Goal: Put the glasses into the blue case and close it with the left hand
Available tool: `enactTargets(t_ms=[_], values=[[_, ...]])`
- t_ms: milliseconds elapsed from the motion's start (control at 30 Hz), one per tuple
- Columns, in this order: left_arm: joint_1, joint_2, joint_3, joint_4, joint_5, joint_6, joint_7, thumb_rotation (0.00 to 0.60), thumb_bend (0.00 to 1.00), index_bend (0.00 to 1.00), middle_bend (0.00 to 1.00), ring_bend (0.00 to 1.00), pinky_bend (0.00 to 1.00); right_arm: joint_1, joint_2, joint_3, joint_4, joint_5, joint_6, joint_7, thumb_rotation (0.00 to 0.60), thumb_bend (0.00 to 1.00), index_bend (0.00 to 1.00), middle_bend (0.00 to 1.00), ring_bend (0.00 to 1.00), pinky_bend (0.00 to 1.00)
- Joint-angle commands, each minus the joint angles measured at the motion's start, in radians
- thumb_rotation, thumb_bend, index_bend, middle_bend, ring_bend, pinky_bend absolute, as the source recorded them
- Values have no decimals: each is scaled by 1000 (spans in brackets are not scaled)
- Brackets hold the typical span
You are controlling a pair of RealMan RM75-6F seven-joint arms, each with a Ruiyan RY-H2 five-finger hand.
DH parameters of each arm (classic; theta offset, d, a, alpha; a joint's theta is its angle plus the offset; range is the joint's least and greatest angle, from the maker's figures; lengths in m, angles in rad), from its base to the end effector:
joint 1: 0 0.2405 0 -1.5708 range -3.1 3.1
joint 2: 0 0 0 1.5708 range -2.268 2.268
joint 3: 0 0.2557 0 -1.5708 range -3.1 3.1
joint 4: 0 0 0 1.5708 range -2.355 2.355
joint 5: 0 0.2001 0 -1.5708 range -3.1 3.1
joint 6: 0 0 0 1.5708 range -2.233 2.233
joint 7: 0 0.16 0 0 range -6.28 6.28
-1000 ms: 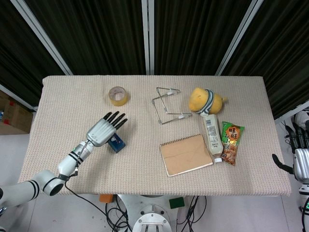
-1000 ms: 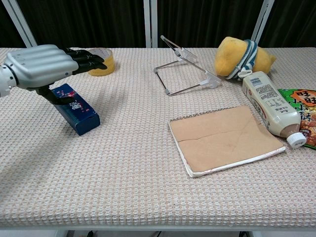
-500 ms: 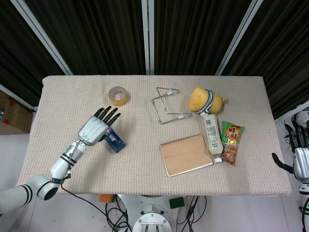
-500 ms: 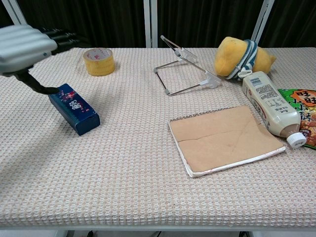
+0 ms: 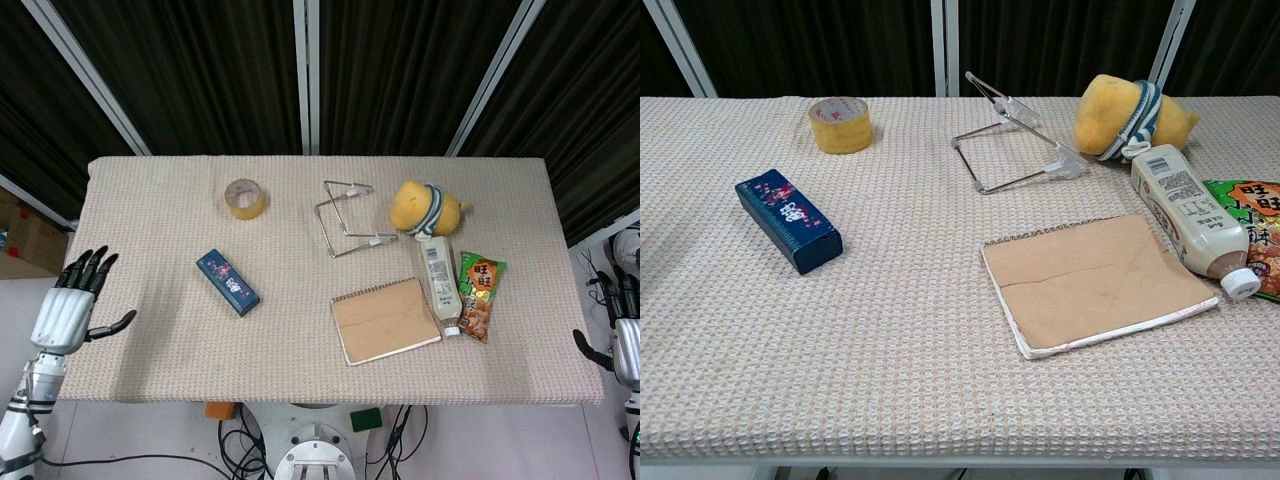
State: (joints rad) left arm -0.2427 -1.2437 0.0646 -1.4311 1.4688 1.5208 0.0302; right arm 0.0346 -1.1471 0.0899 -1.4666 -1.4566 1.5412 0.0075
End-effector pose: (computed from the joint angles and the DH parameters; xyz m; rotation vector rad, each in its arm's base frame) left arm -0.3082 0.2262 0.1348 -1.5149 -0.7893 -0.8934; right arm -0.3395 -0.1882 0.1916 1.2873 -0.7931 0.8263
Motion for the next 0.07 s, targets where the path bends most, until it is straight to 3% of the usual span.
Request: enactTargets(t_ms=[33, 67], values=[[29, 20, 12, -22, 6, 18, 7, 20, 129, 0, 0, 0, 162, -2, -2, -3, 1, 3, -5, -2, 600, 259, 0, 0, 0, 0], [37, 26, 13, -29, 9, 23, 9, 14, 128, 0, 0, 0, 162, -3, -3, -5, 1, 4, -8, -2, 600, 262, 0, 0, 0, 0]])
